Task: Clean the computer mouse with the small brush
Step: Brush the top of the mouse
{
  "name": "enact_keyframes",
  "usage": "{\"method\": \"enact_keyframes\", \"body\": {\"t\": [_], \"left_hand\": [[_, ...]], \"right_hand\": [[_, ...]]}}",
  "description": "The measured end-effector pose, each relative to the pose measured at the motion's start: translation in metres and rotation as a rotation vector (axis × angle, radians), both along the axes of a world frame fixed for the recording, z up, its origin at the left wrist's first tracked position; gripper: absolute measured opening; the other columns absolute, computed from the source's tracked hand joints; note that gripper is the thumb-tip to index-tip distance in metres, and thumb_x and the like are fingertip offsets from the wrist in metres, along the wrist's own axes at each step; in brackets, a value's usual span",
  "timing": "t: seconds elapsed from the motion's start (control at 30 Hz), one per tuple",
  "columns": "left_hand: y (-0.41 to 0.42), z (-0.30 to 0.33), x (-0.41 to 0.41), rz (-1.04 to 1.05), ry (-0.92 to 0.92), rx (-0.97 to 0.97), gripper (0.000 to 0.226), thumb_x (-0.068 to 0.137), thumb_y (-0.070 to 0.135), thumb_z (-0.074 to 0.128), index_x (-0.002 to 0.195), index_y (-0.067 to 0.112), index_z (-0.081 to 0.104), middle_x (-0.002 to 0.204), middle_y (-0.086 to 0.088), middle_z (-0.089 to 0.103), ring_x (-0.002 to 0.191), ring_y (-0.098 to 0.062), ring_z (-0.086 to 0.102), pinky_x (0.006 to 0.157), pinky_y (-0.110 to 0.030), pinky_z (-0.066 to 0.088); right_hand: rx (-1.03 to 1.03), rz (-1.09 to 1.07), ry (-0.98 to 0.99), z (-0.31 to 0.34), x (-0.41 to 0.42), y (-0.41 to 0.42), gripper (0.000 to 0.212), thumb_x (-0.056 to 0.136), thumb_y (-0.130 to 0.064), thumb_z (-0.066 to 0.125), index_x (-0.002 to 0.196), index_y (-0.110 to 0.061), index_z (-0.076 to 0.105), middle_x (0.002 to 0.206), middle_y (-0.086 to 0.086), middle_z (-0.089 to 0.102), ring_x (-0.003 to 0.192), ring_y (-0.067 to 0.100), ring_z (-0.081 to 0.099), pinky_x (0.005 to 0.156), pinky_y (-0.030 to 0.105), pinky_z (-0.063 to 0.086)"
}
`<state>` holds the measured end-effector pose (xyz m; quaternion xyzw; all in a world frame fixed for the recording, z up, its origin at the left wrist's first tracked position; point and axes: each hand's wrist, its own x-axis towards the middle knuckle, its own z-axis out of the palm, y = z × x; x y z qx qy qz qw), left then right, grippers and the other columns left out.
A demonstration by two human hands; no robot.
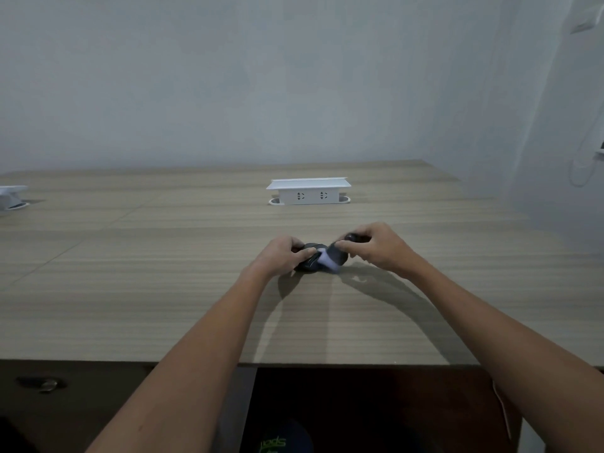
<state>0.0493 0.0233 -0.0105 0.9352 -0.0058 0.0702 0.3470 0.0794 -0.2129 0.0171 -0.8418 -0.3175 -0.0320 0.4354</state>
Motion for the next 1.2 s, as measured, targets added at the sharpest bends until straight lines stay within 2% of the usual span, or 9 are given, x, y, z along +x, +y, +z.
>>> {"method": "enact_keyframes", "body": {"t": [0.07,0.2,0.33,0.5,0.67,0.8,0.97,1.1,1.2], "left_hand": [[0.001,-0.001,0.001,-0.002,-0.002,-0.002,0.031,0.095,0.038,0.062,0.098,0.012,0.077,0.091,-0.016,0.077,0.07,-0.016,0.059,0.065,-0.029,0.042],[0.001,-0.001,0.003,0.007,0.007,-0.002,0.031,0.096,0.039,0.061,0.094,0.012,0.076,0.08,-0.007,0.074,0.066,-0.014,0.057,0.06,-0.027,0.04],[0.001,0.001,0.003,0.003,0.008,-0.006,0.024,0.096,0.037,0.062,0.078,0.021,0.069,0.061,0.007,0.059,0.055,-0.008,0.05,0.053,-0.024,0.035],[0.0,0.0,0.004,0.006,0.019,-0.02,0.022,0.096,0.036,0.062,0.087,0.019,0.072,0.065,0.005,0.062,0.057,-0.009,0.053,0.054,-0.023,0.036],[0.0,0.002,0.005,0.015,0.025,0.001,0.024,0.096,0.037,0.062,0.088,0.017,0.072,0.065,0.006,0.061,0.058,-0.007,0.052,0.053,-0.023,0.036],[-0.001,0.001,0.006,0.024,0.04,-0.031,0.026,0.096,0.037,0.062,0.098,0.015,0.074,0.071,0.005,0.066,0.06,-0.008,0.056,0.054,-0.022,0.037],[0.001,0.0,0.006,0.013,0.014,-0.014,0.027,0.096,0.036,0.062,0.096,0.013,0.076,0.079,-0.003,0.071,0.064,-0.013,0.058,0.056,-0.023,0.04],[0.001,-0.003,0.008,0.017,0.026,-0.047,0.03,0.095,0.037,0.063,0.102,0.012,0.077,0.089,-0.01,0.077,0.07,-0.018,0.063,0.063,-0.028,0.046],[0.003,-0.005,0.009,0.013,0.016,-0.062,0.027,0.094,0.038,0.064,0.096,0.016,0.077,0.083,-0.007,0.076,0.069,-0.017,0.061,0.062,-0.028,0.046]], "right_hand": [[0.0,0.082,0.077,0.0,-0.006,0.003,0.017,0.088,-0.025,0.073,0.096,-0.013,0.082,0.068,-0.004,0.072,0.052,0.002,0.054,0.054,0.016,0.043],[-0.098,-0.186,-0.228,-0.004,0.004,0.009,0.016,0.085,-0.021,0.07,0.088,-0.012,0.083,0.074,0.004,0.077,0.065,0.009,0.062,0.064,0.026,0.047],[-0.05,0.041,0.004,0.0,-0.002,0.005,0.018,0.089,-0.026,0.071,0.094,-0.012,0.081,0.067,-0.005,0.072,0.054,-0.001,0.057,0.055,0.019,0.046],[-0.11,-0.256,-0.259,-0.009,0.008,0.009,0.021,0.087,-0.024,0.067,0.084,-0.007,0.08,0.072,0.009,0.075,0.067,0.019,0.065,0.063,0.03,0.046],[-0.132,0.035,-0.091,0.0,-0.007,0.01,0.018,0.09,-0.026,0.069,0.092,-0.013,0.081,0.071,-0.002,0.074,0.06,0.003,0.062,0.061,0.022,0.049],[-0.174,-0.197,-0.281,-0.002,0.004,0.014,0.02,0.086,-0.024,0.068,0.089,-0.01,0.082,0.079,0.006,0.077,0.077,0.021,0.069,0.069,0.033,0.052],[-0.119,-0.018,-0.109,0.006,-0.003,0.015,0.019,0.088,-0.027,0.068,0.09,-0.012,0.081,0.075,0.009,0.075,0.063,0.017,0.064,0.063,0.032,0.051],[-0.148,-0.236,-0.258,-0.004,0.007,0.015,0.022,0.086,-0.023,0.067,0.083,-0.006,0.08,0.075,0.009,0.076,0.074,0.023,0.069,0.067,0.035,0.052],[-0.068,-0.195,-0.176,-0.003,0.004,0.013,0.026,0.087,-0.027,0.069,0.079,-0.004,0.078,0.067,0.011,0.072,0.059,0.015,0.058,0.059,0.031,0.045]]}}
